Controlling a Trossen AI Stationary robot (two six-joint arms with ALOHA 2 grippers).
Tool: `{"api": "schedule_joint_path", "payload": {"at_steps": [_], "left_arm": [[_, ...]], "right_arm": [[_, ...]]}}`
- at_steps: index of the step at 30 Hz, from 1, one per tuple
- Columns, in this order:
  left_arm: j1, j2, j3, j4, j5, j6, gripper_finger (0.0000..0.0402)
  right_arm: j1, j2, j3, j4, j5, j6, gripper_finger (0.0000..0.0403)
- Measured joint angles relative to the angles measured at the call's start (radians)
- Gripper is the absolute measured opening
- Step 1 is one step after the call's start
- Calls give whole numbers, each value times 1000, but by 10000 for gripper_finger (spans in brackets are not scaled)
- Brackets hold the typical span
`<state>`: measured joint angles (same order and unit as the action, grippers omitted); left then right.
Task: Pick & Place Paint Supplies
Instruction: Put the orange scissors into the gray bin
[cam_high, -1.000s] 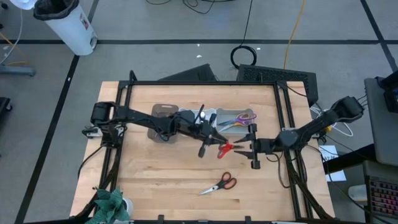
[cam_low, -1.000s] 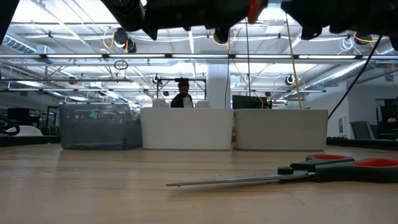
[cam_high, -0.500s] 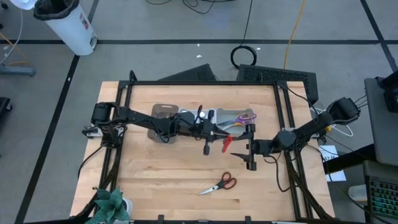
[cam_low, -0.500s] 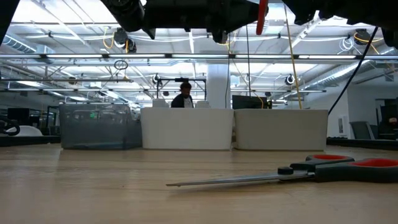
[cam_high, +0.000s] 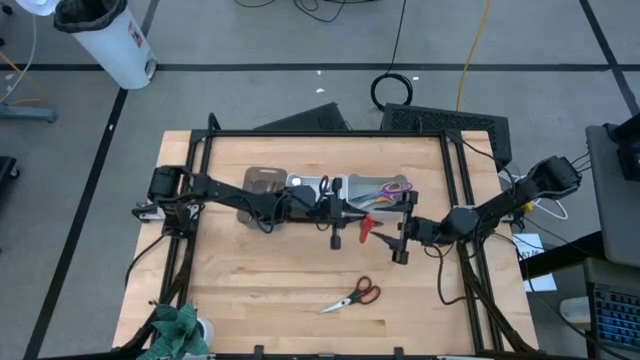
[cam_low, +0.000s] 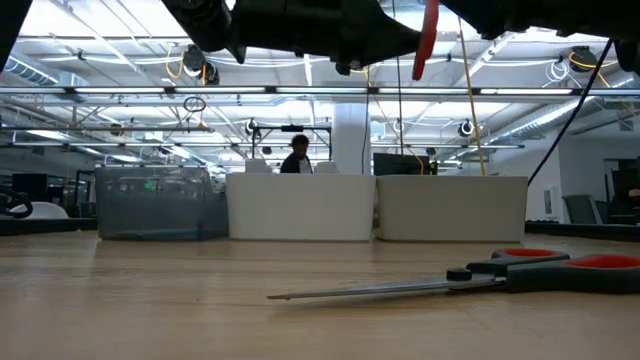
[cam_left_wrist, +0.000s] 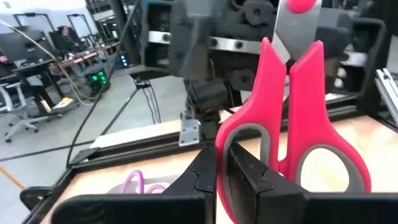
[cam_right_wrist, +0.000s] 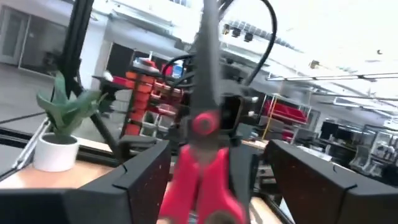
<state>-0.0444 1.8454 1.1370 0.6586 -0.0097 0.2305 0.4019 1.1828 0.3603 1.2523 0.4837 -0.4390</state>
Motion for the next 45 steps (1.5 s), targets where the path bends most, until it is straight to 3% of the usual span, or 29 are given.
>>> {"api": "schedule_joint_path", "payload": {"at_steps": [11, 16, 24, 29, 37, 45], "left_arm": [[-7, -2, 0, 19, -28, -2, 17], [-6, -2, 0, 15, -25, -4, 17], [-6, -2, 0, -7, -24, -7, 16], [-6, -2, 0, -17, -26, -11, 27], [-9, -8, 0, -61, -74, -113, 74], [-52, -129, 13, -225, -248, -67, 188]], "right_arm": [[-43, 20, 4, -82, -43, 169, 262], [-55, 47, 29, -82, -76, 166, 248], [-56, 80, 55, -81, -92, 138, 189], [-55, 79, 55, -78, -92, 161, 123], [-56, 77, 56, -99, -89, 192, 115], [-55, -42, 54, -210, -92, 195, 113]]}}
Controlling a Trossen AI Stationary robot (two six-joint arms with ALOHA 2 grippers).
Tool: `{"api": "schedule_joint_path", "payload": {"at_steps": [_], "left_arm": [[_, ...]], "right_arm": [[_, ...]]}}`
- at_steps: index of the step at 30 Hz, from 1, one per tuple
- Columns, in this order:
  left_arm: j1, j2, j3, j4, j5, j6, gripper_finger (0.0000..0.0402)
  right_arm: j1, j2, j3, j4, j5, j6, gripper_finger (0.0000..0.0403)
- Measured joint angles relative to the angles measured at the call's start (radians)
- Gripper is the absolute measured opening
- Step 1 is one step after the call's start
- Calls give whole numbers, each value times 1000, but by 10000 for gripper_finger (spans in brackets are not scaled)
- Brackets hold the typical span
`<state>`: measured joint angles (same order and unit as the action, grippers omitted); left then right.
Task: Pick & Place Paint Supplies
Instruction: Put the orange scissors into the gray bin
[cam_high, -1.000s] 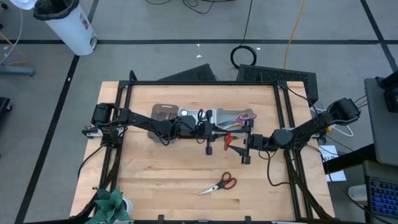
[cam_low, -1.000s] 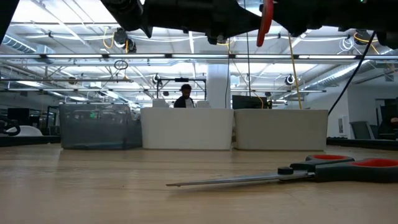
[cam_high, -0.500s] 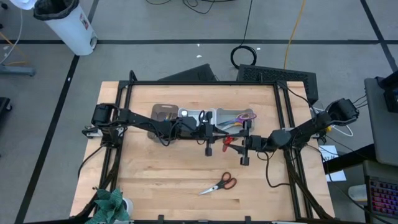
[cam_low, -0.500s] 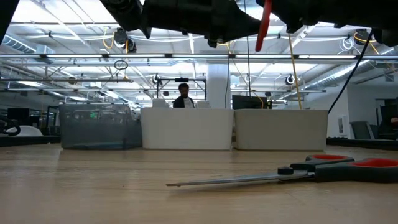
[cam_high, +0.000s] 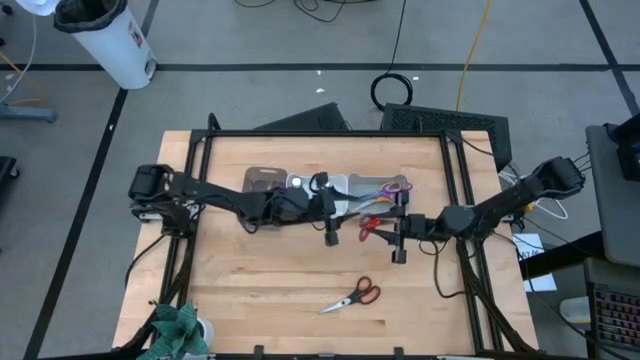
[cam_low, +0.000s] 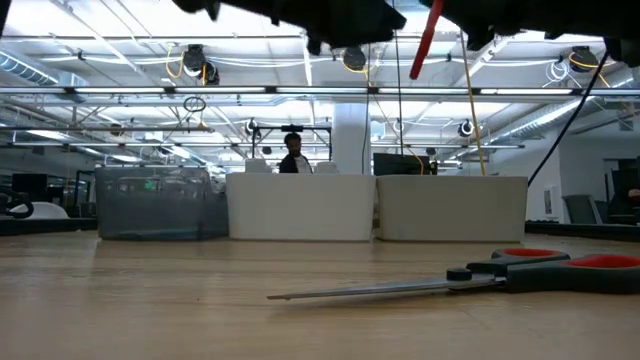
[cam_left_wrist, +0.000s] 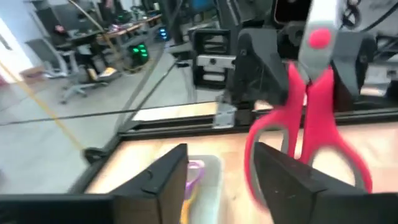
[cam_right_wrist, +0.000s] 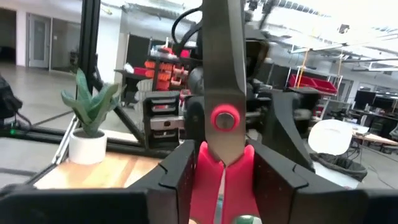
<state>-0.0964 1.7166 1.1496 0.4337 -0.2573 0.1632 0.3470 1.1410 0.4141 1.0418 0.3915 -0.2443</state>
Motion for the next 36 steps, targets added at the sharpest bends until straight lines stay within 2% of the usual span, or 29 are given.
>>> {"api": "schedule_joint_path", "payload": {"at_steps": [4, 6, 10, 13, 16, 18, 23, 36], "left_arm": [[-24, -78, 0, -144, -58, 37, 229], [-32, -105, 0, -199, -62, 28, 242], [-42, -120, 0, -246, -61, 9, 258], [-41, -109, 0, -250, -61, 9, 261], [-33, -102, 0, -260, -60, 10, 262], [-27, -102, 0, -263, -60, 7, 262], [-14, -102, 0, -281, -59, -19, 262], [-11, -102, 0, -301, -59, -23, 262]], "right_arm": [[-11, -100, 0, -78, 0, -7, 113], [-42, -154, 11, -180, 1, -2, 113], [-164, -239, 138, -634, 0, 68, 113], [-284, -227, 291, -1038, -14, 135, 113], [-417, -180, 416, -1337, -95, 158, 113], [-490, -140, 458, -1457, -167, 176, 113], [-589, -62, 475, -1569, -290, 152, 112], [-601, 24, 475, -1650, -290, 10, 110]]}}
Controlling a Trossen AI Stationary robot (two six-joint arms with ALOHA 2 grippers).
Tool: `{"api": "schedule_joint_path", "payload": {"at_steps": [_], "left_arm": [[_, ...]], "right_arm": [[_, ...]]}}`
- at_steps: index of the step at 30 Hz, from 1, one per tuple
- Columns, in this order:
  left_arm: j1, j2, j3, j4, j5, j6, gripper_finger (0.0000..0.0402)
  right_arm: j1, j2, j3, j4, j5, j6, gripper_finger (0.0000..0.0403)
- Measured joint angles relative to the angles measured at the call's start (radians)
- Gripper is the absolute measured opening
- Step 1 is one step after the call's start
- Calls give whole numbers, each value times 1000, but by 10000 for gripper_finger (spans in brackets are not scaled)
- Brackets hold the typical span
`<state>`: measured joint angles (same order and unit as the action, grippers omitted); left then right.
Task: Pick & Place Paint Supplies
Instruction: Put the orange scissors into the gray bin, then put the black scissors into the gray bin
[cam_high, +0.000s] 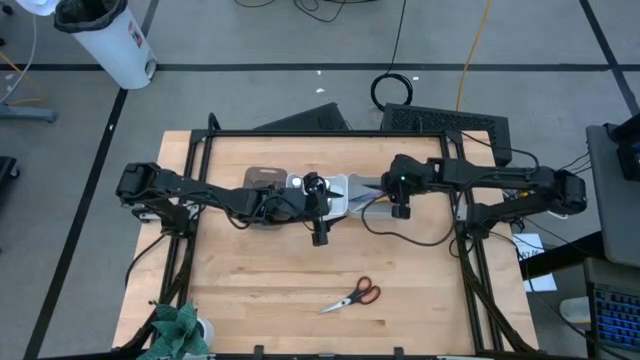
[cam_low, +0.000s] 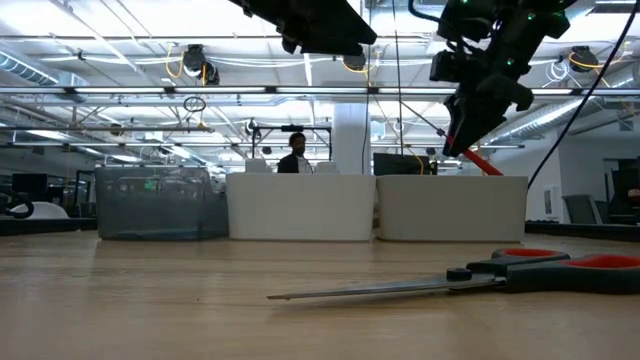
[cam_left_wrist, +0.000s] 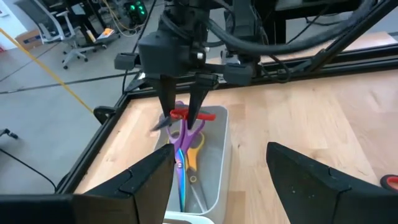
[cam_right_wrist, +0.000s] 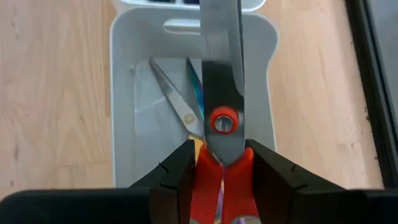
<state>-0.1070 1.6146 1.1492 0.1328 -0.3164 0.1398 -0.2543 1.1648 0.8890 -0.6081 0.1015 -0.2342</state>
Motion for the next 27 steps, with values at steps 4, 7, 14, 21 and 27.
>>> {"api": "schedule_joint_path", "payload": {"at_steps": [4, 7, 14, 21, 27], "left_arm": [[0, 0, 0, -2, 0, -1, 262], [0, 0, 0, -3, 0, -9, 262], [0, 0, 0, -9, 0, -10, 262], [0, 0, 0, -10, 0, -10, 262], [0, 0, 0, -10, 0, -10, 262]], "right_arm": [[0, 23, 0, -1, 1, -24, 112], [0, 35, 0, 4, 3, -17, 162], [1, 44, 0, 7, 4, -14, 270], [2, 37, 0, 8, 2, 15, 286], [47, 34, 0, 52, 2, 67, 276]]}}
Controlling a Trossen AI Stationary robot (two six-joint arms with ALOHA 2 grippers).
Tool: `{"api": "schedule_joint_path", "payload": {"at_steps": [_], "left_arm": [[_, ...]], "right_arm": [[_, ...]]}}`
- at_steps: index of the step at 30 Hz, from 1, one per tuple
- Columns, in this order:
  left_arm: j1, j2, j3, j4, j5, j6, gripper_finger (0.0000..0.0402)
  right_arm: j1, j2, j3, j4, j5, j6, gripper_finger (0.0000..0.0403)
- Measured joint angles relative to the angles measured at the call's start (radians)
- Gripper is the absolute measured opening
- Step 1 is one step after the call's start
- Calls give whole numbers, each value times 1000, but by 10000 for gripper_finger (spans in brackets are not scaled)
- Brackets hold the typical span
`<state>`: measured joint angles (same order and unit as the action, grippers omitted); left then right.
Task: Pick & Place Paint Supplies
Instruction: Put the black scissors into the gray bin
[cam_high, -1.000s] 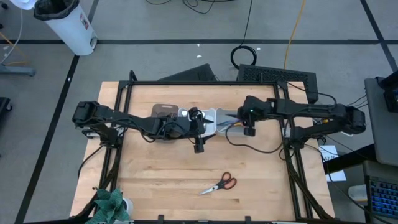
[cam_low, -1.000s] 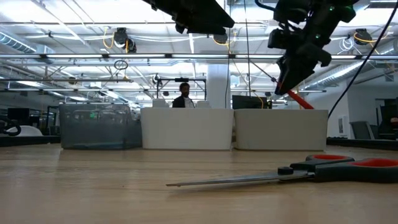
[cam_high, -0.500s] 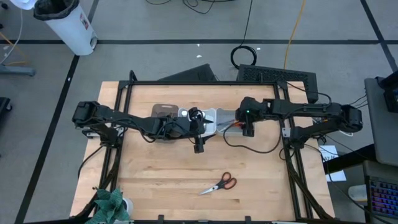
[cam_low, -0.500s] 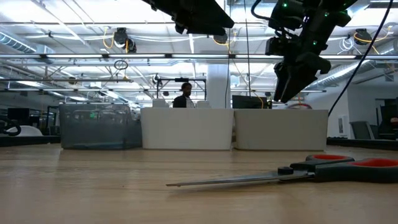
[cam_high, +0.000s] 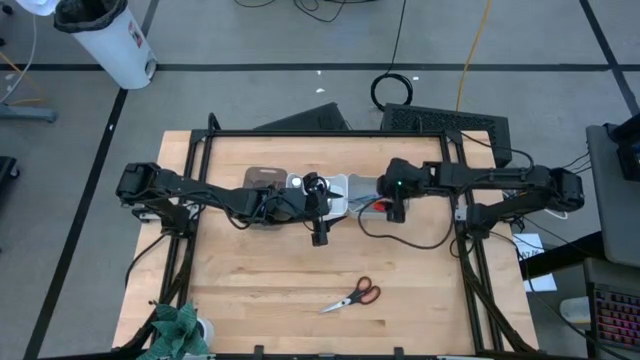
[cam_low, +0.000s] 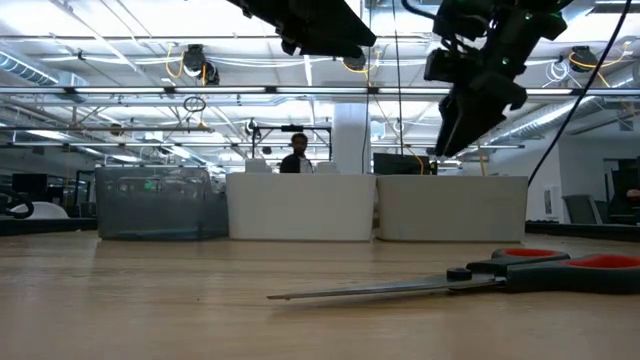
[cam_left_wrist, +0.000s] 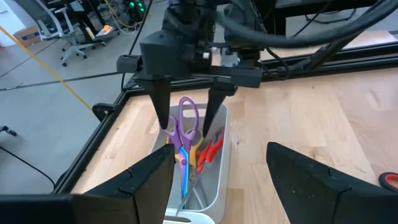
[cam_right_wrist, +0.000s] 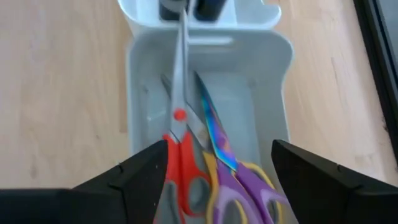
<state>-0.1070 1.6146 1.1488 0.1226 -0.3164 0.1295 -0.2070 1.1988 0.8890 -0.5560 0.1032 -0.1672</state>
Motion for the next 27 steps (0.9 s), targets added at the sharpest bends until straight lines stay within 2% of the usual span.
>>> {"api": "schedule_joint_path", "payload": {"at_steps": [6, 10, 20, 23, 27], "left_arm": [[0, 0, 0, -14, 0, -12, 262], [0, 0, -1, -51, 1, -27, 262], [0, 0, -1, -53, 2, -35, 262], [0, 0, -1, -53, 2, -35, 262], [0, 0, -1, -53, 4, -34, 262]], "right_arm": [[81, 0, 0, 79, -7, 86, 271], [169, 0, -3, 141, -76, 106, 271], [456, 14, -125, 484, -107, 176, 267], [547, 66, -160, 597, -106, 221, 267], [652, 206, -162, 682, -107, 241, 263]]}}
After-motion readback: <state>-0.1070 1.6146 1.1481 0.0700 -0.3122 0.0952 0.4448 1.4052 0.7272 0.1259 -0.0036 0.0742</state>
